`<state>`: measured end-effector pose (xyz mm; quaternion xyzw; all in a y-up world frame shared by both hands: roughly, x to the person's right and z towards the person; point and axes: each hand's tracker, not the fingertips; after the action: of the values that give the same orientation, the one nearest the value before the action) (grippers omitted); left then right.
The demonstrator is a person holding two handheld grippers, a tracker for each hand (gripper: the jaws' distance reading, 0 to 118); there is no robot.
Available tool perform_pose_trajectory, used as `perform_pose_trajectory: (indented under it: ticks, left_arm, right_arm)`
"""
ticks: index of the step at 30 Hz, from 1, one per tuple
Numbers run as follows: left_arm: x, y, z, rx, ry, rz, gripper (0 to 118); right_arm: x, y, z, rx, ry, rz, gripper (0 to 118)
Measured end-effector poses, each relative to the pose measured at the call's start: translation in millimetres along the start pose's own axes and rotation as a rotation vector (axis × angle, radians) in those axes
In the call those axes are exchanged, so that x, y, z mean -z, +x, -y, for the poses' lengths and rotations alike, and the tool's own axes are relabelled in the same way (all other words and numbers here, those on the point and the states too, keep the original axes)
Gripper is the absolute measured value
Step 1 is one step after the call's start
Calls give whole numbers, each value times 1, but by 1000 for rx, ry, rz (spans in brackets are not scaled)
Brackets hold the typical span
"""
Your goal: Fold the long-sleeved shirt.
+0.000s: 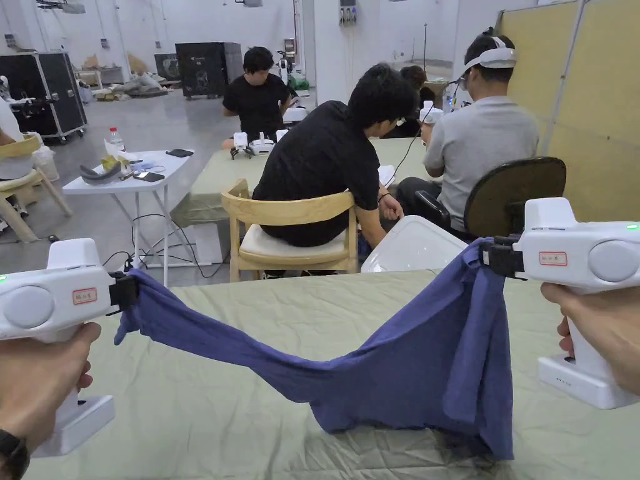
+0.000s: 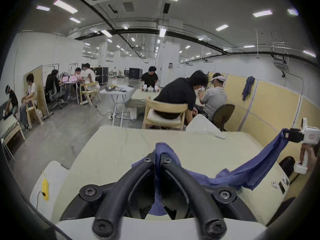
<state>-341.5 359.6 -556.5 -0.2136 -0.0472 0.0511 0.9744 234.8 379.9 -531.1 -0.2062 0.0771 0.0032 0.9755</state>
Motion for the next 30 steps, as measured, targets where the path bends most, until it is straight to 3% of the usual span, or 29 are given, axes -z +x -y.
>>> perform_pose_trajectory:
  ticks: [9,18,30]
  left_arm:
    - [-80,-37,119,-98,-102,-21,4]
    - [-141,-53,222,-144,-211,-27,4]
    - [-176,-73,297,-201,-317,-74,4]
  right_arm:
    - [-62,-28,122,-15,-127,-63,14]
    - [-124,-42,220,36,-193,-92,14]
    - [-148,-35,311,100,-341,-79,14]
